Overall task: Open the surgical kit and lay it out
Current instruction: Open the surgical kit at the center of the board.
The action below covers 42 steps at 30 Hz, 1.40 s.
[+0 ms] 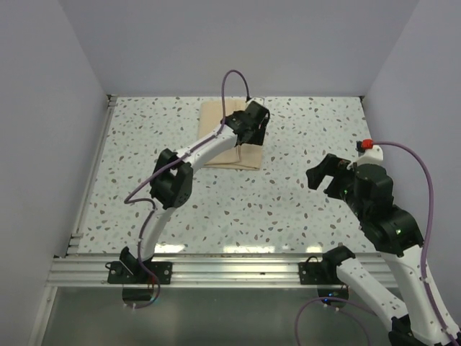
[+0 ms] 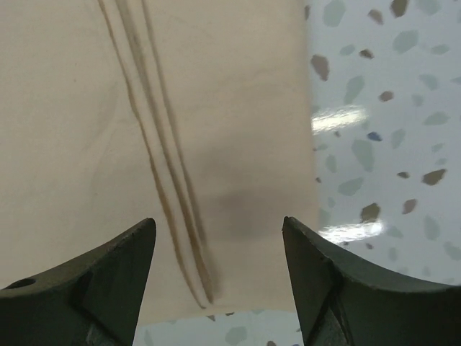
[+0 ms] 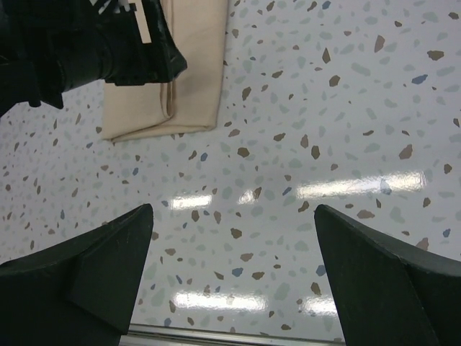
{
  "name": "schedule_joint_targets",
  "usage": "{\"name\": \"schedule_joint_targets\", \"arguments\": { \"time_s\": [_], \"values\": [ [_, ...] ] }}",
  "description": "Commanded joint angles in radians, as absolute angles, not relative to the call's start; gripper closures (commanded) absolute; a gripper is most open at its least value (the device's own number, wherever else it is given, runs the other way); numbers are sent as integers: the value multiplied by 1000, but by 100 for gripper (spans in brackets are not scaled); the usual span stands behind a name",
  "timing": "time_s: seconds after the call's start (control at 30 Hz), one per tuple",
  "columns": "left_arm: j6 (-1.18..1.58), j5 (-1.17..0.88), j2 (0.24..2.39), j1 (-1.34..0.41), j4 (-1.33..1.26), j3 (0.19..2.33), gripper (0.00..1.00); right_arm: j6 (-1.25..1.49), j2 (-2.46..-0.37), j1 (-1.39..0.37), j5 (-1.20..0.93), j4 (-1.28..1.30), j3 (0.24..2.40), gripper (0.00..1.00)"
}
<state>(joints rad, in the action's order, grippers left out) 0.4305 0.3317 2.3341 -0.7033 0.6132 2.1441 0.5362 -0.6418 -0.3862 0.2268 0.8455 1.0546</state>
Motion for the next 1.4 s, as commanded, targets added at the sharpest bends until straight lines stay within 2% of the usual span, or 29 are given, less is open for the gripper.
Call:
{"name": "schedule_joint_targets", "arguments": {
  "time_s": [0.0, 0.17, 0.5, 0.77, 0.97, 1.17, 1.27, 1.3, 1.37],
  "values": [
    [384, 570, 2356, -686, 758, 2192, 26, 541, -638, -388, 253, 835, 1065, 2],
    [367, 606, 2385, -686, 766, 2163, 28, 554, -650, -387, 261, 824, 1052, 1],
    [354, 511, 2435, -696, 732, 2134, 30, 560, -702, -387, 261, 790, 1048, 2],
    [362, 511, 2434, -713, 715, 2129, 31, 557, -722, -387, 252, 776, 1043, 2],
    [379, 494, 2390, -718, 653, 2054, 34, 546, -727, -388, 252, 775, 1039, 2],
    [402, 578, 2465, -715, 759, 2138, 43, 537, -733, -387, 242, 764, 1029, 2],
    [393, 572, 2459, -715, 744, 2129, 58, 534, -735, -387, 241, 759, 1026, 2],
    [385, 574, 2457, -715, 742, 2134, 75, 532, -738, -387, 242, 753, 1026, 2],
    [377, 577, 2442, -716, 738, 2154, 89, 532, -741, -388, 241, 744, 1023, 2]
  ]
}}
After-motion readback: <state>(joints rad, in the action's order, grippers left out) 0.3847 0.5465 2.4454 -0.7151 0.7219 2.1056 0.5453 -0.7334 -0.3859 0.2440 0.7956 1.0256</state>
